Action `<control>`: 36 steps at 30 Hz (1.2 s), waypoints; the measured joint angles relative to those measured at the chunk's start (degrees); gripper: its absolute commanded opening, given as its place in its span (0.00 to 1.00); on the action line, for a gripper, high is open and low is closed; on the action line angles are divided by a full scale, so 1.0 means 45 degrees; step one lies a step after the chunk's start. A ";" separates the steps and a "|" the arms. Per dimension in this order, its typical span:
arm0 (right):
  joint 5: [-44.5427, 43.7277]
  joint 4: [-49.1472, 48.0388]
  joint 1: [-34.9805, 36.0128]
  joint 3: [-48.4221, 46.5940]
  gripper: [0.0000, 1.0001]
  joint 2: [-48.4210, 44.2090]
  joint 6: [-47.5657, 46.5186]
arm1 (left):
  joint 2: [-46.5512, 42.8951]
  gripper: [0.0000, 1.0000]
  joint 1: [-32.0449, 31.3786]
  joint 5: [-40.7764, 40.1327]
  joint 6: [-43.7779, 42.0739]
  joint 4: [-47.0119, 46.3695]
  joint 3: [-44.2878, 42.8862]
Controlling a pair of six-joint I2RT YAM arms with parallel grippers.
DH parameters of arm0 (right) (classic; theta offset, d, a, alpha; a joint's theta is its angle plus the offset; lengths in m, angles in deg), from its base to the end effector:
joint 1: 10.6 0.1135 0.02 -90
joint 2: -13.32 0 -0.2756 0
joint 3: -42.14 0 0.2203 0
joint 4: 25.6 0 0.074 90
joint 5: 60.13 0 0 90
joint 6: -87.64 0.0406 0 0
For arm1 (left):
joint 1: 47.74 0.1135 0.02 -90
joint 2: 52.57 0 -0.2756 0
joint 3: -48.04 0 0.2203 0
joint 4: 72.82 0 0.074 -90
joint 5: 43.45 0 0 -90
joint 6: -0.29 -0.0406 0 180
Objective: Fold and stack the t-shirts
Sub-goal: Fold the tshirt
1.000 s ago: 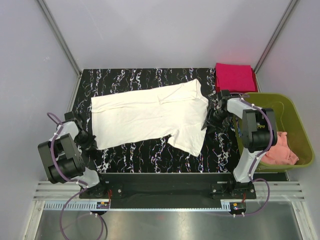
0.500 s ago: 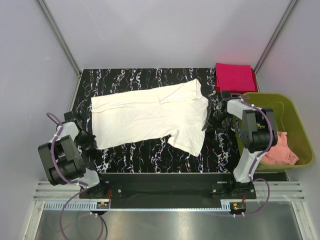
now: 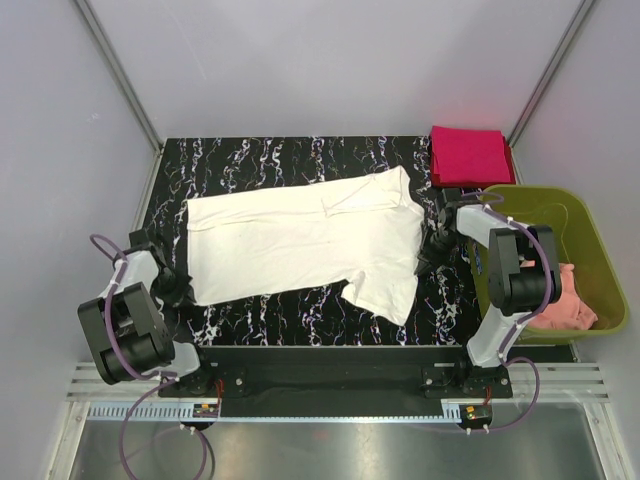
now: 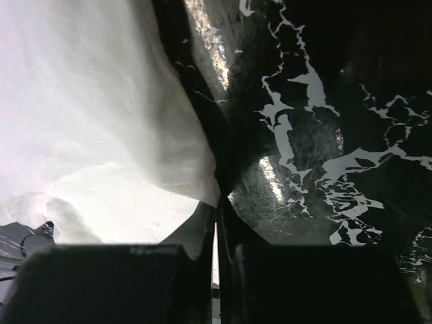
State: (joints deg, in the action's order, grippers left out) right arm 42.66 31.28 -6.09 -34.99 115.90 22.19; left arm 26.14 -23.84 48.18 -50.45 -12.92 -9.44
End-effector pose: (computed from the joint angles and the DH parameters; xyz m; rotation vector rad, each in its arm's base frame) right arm 0.2925 0.0321 0.1752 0.5072 3.0023 0.3815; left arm 0.1733 0.0755 0.1908 -1.5636 2.5499 -0.0732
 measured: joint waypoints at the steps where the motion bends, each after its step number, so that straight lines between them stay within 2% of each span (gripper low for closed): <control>1: -0.0160 0.0141 -0.0005 -0.0049 0.00 0.0000 -0.0034 | 0.0000 0.00 0.0000 -0.0078 0.0063 0.0058 0.0049; 11: -0.0457 0.0894 -0.0044 -0.0563 0.00 -0.0053 -0.0393 | -0.0505 0.00 -0.0010 -0.0291 -0.0005 0.0719 -0.0083; 20: 0.0219 0.1564 -0.0078 -0.3847 0.00 0.0146 -0.0121 | -0.0539 0.00 -0.0758 -0.0291 -0.0500 0.1020 -0.3036; 36: 0.0272 0.2550 -0.0214 -0.8150 0.00 0.3847 -0.0180 | 0.4075 0.00 -0.0918 0.0578 -0.1112 0.0330 -0.6504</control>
State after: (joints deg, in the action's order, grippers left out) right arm 43.89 42.76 -7.05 -71.67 133.21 21.38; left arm 44.48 -27.97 50.78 -55.45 -11.43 -38.70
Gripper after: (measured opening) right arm 0.012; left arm 0.020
